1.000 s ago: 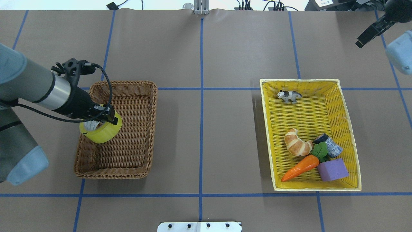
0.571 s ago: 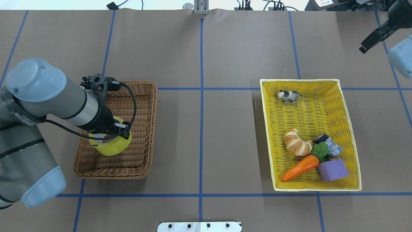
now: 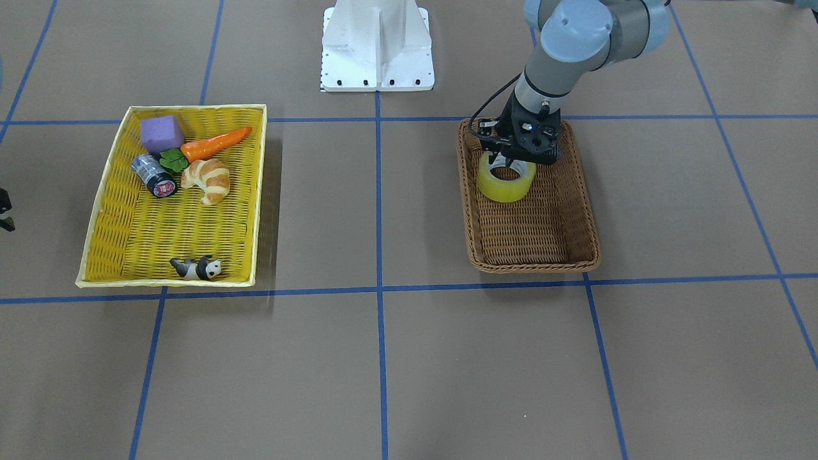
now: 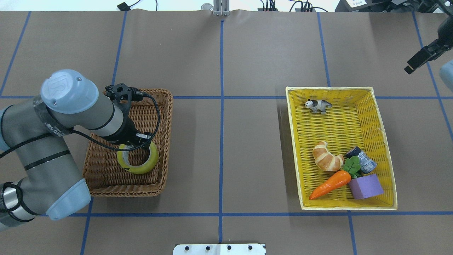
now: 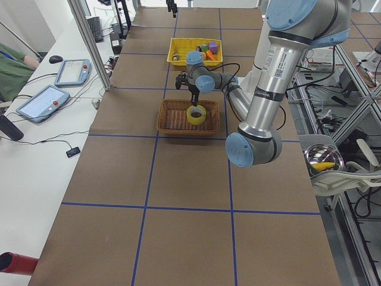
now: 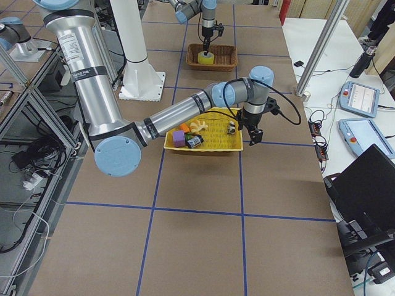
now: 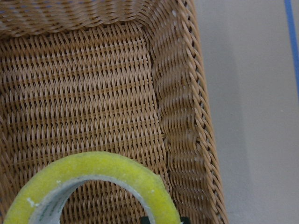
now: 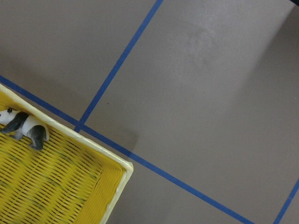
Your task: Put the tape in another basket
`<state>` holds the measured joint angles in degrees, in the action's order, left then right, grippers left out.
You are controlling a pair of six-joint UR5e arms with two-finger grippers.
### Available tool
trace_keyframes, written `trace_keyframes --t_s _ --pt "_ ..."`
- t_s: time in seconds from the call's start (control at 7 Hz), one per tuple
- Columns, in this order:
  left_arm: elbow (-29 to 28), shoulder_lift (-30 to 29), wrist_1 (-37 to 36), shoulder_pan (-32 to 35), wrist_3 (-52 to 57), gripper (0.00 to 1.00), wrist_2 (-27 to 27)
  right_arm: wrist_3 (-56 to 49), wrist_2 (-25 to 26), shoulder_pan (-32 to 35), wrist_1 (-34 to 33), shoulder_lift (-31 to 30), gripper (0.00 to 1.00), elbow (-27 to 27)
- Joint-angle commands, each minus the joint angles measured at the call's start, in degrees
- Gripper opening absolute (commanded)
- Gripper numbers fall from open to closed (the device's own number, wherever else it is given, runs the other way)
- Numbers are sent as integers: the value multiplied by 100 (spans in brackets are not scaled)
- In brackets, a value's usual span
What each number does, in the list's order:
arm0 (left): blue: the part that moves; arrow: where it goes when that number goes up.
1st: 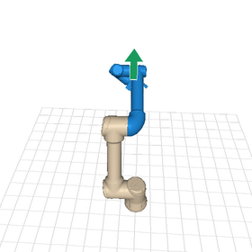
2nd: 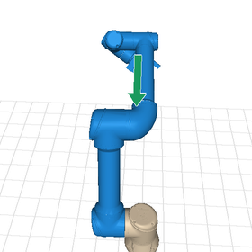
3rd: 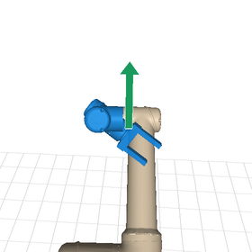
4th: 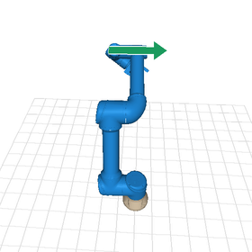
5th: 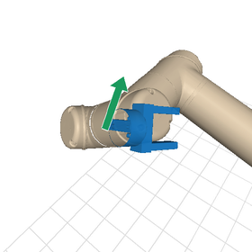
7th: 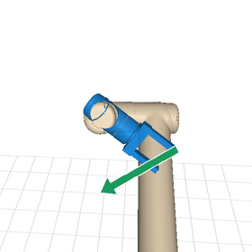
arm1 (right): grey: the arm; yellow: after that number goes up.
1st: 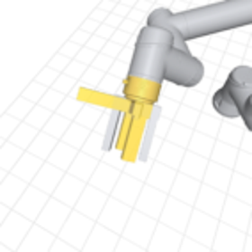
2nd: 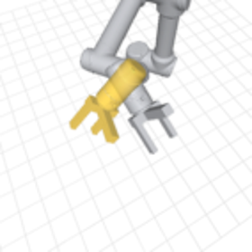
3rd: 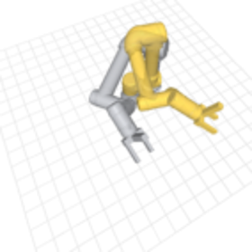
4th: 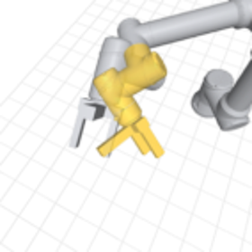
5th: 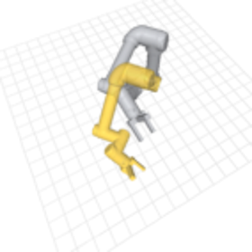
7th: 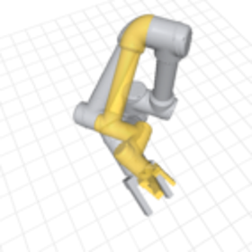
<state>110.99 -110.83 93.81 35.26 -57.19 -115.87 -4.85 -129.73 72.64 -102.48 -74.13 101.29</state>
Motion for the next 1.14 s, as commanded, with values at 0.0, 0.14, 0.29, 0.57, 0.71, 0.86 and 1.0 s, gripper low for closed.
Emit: trace_keyframes --t_s 0.0,0.14,0.29,0.57,0.71,0.86,1.0 --pt "246 70 -4 16 6 99 624 -7 -43 153 -17 -435 100 136" --pt "596 271 -30 42 6 99 627 -233 -43 319 -17 -688 100 206" --pt "895 638 -47 165 24 99 644 -940 -52 538 -35 -934 100 163" --pt "1345 1455 -378 882 1010 99 540 -1158 -52 733 -17 -1270 100 119" --pt "1408 1659 -729 1548 1948 99 286 -1123 -87 742 0 -1349 100 110" --pt "1365 1992 -898 2329 2375 99 -177 -1053 -374 742 53 -1359 100 -107" --pt "1303 2422 -909 3102 3267 99 -469 -1140 -438 751 131 -1211 100 -353"
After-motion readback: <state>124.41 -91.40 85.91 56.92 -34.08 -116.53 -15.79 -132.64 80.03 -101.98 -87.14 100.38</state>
